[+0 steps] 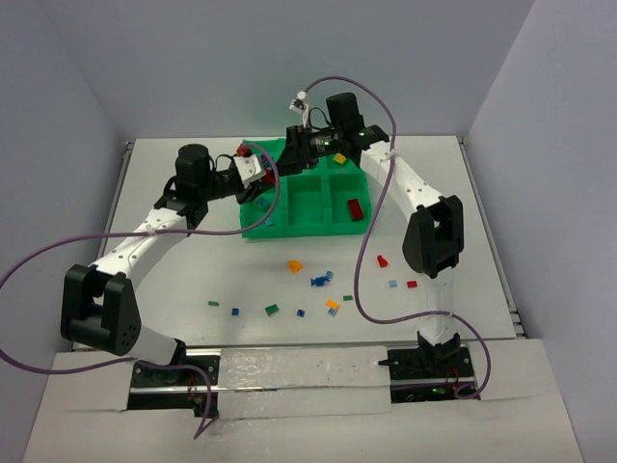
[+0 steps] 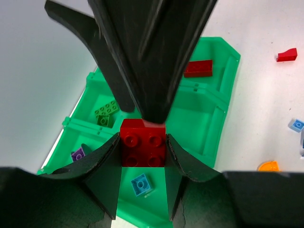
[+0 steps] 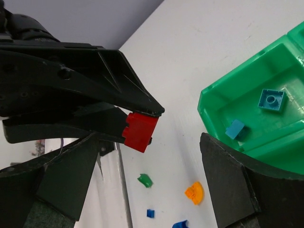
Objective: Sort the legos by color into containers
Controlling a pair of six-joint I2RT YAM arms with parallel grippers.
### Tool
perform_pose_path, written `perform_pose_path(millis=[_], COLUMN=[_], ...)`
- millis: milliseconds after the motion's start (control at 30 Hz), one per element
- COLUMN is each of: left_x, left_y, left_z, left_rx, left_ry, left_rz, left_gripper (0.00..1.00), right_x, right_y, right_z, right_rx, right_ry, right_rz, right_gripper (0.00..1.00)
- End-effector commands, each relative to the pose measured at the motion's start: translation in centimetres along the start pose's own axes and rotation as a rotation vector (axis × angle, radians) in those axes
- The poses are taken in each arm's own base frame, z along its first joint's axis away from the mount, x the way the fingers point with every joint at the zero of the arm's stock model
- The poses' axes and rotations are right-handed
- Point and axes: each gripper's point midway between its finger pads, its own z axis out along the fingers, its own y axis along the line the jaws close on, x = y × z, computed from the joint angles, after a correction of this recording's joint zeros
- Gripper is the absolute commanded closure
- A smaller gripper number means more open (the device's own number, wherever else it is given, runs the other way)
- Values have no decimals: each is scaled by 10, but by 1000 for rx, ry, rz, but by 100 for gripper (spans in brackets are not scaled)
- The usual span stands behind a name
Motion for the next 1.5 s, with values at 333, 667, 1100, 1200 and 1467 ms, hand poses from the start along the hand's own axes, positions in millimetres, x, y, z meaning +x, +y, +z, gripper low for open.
perform_pose_path(millis=[333, 667, 1100, 1200, 1467], left_x=[-42, -44, -22, -5, 24], left_y=[5, 8, -1, -9, -11], left_z=[4, 8, -27, -35, -42], left_rx=[-22, -55, -110, -108, -167], left_ry=[-79, -69, 34, 88, 152], left_rz=[107, 89, -147, -178, -269], left_gripper=[85, 58, 1, 1, 1], right_x=[5, 8, 3, 6, 0], right_y=[13, 11, -89, -110, -158], right_z=[12, 10, -109, -132, -165], right_rx=[-34, -40, 360, 465, 673], right_ry=[44, 40, -71, -73, -69], right_rz=[-34, -13, -48, -65, -113], right_gripper=[25, 93, 100, 100, 100])
